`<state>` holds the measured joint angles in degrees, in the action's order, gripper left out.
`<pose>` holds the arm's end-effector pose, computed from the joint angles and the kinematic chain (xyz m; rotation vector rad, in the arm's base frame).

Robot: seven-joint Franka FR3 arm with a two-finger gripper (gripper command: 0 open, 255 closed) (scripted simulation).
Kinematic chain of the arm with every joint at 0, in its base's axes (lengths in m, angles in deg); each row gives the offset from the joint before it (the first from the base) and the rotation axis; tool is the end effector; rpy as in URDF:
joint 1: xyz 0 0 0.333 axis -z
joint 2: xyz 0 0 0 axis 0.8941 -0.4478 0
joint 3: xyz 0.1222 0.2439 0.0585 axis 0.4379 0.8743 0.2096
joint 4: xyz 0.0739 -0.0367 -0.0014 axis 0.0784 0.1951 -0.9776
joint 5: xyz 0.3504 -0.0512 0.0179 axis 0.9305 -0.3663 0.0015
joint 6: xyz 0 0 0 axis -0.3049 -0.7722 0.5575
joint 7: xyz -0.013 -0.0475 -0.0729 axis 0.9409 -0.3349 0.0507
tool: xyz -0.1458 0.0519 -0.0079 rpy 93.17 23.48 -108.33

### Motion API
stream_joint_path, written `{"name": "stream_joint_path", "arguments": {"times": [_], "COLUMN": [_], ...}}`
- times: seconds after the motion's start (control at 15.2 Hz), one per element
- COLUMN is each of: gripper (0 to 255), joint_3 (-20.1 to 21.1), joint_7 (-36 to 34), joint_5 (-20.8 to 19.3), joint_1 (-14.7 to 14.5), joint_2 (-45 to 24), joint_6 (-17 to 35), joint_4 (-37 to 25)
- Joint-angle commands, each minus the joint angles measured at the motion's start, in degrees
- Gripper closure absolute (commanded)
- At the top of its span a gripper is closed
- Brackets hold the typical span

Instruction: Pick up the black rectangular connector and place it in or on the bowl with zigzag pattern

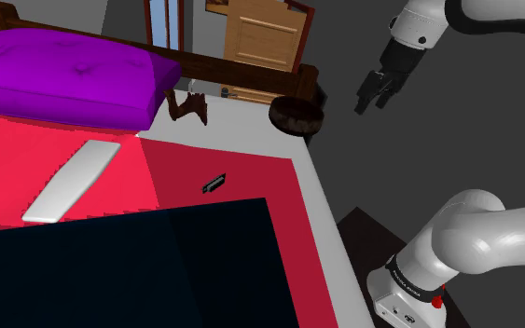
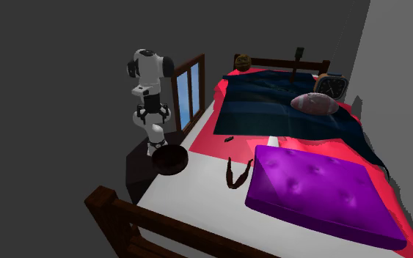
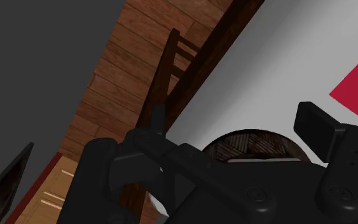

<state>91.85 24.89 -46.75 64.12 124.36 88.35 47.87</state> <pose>0.2957 0.0065 0.5431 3.0564 -0.1704 0.1519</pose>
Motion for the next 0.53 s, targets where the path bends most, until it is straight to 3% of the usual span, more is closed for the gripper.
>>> {"name": "stream_joint_path", "arguments": {"times": [0.0,0.46], "gripper": [0,0], "joint_3": [0.00,7.67], "joint_7": [0.00,-7.97], "joint_5": [0.00,5.44], "joint_1": [0.00,-2.83], "joint_2": [0.00,-5.66], "joint_6": [0.00,3.57], "joint_4": [0.00,-0.74]}}
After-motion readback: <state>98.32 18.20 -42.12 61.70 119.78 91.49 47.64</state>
